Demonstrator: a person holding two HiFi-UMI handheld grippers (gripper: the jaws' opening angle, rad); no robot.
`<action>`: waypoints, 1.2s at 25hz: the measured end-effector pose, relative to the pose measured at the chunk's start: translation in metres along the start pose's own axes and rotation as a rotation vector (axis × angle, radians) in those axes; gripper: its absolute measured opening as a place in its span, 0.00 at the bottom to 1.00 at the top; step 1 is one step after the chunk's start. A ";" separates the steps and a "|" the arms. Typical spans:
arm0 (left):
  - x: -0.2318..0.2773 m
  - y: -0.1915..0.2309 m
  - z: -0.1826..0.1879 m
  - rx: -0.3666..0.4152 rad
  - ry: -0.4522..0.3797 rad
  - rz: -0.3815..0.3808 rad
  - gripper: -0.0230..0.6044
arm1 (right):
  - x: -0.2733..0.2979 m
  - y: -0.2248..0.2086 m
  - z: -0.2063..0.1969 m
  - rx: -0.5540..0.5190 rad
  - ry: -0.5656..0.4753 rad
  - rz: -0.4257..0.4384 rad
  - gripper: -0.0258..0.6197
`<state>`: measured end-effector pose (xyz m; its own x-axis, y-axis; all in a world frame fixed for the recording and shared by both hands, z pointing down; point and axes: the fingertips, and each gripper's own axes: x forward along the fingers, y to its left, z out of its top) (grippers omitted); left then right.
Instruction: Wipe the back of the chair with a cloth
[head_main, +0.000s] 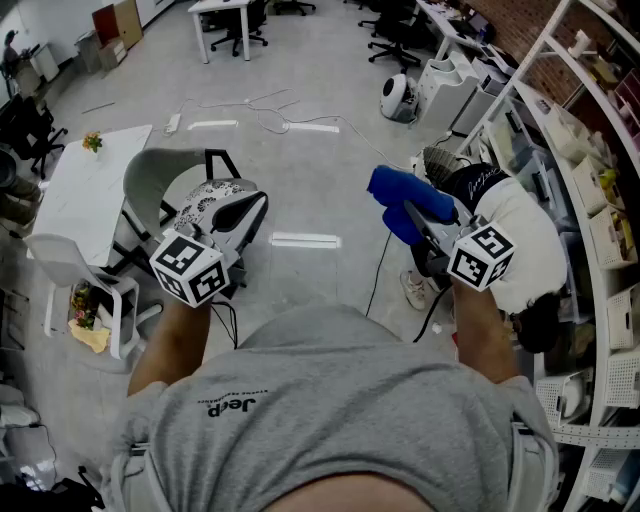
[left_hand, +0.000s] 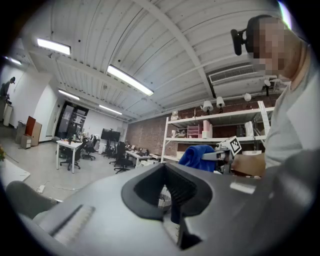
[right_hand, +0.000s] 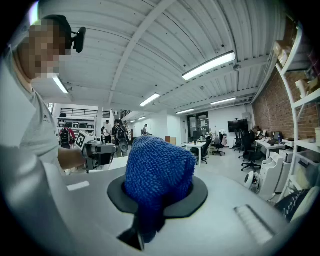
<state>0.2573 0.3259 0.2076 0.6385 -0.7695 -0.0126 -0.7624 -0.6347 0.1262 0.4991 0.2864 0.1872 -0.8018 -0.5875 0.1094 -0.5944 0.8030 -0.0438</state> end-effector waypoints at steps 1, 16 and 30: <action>0.000 0.000 0.000 0.001 -0.001 -0.001 0.13 | 0.000 0.000 0.000 -0.001 -0.002 0.000 0.13; 0.001 -0.005 0.006 0.008 -0.011 -0.009 0.13 | -0.003 -0.003 0.004 0.002 -0.011 -0.003 0.13; 0.015 -0.015 0.004 0.007 -0.007 -0.002 0.13 | -0.013 -0.006 0.007 0.016 -0.022 0.037 0.13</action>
<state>0.2782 0.3239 0.2014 0.6396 -0.7684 -0.0196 -0.7616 -0.6370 0.1187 0.5124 0.2884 0.1790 -0.8242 -0.5598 0.0852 -0.5652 0.8225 -0.0636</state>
